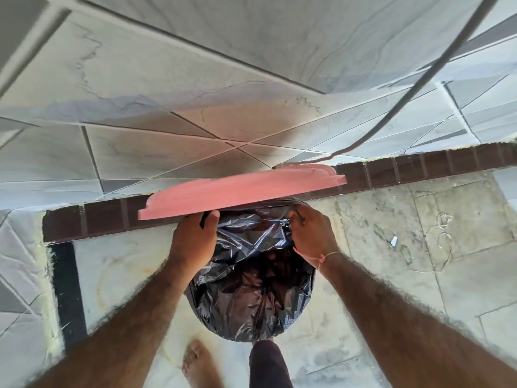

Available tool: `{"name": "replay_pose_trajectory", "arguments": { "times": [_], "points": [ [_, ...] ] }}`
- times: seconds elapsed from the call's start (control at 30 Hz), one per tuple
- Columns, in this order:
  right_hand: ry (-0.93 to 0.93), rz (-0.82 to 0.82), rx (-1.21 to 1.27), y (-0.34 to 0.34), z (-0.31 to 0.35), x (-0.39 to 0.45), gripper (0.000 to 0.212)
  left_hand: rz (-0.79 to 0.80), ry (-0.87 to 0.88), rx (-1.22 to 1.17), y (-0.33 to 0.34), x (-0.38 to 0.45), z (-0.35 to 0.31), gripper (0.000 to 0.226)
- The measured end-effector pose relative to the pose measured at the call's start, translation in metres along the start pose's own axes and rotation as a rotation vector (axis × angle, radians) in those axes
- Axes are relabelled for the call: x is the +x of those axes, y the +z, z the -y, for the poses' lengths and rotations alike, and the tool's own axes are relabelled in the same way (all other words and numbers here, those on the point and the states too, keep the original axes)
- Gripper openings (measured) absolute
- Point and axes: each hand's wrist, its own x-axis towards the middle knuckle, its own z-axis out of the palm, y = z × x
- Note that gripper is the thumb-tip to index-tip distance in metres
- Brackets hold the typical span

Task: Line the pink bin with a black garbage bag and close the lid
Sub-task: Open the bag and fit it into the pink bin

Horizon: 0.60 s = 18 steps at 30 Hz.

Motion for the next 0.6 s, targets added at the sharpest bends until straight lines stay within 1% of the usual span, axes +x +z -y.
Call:
{"name": "replay_pose_trajectory", "arguments": {
  "times": [0.07, 0.13, 0.23, 0.33, 0.4, 0.43, 0.53, 0.6],
  "points": [
    [-0.032, -0.012, -0.042, 0.0, -0.006, 0.004, 0.025, 0.059, 0.03, -0.003, -0.002, 0.002, 0.003, 0.042],
    [-0.02, 0.015, -0.083, -0.001, -0.014, 0.009, 0.029, 0.136, 0.011, -0.046, -0.004, 0.007, 0.008, 0.043],
    [0.072, 0.101, -0.072, -0.003, -0.029, 0.02, 0.037, 0.227, -0.128, -0.182, -0.005, 0.019, 0.013, 0.054],
    [0.187, 0.184, -0.029, -0.007, -0.047, 0.02, 0.045, 0.254, -0.257, -0.272, -0.007, 0.021, 0.02, 0.062],
    [0.215, 0.241, 0.003, -0.008, -0.06, 0.013, 0.042, 0.258, -0.358, -0.277, -0.006, 0.018, 0.031, 0.078],
    [0.219, 0.267, 0.011, -0.007, -0.068, 0.008, 0.039, 0.241, -0.408, -0.262, -0.005, 0.016, 0.039, 0.08],
    [0.253, 0.296, 0.03, -0.001, -0.085, -0.004, 0.038, 0.172, -0.457, -0.245, -0.002, 0.008, 0.046, 0.063],
    [0.321, 0.28, 0.113, 0.005, -0.09, -0.012, 0.042, 0.16, -0.467, -0.231, -0.001, 0.003, 0.052, 0.058]
  ]
}}
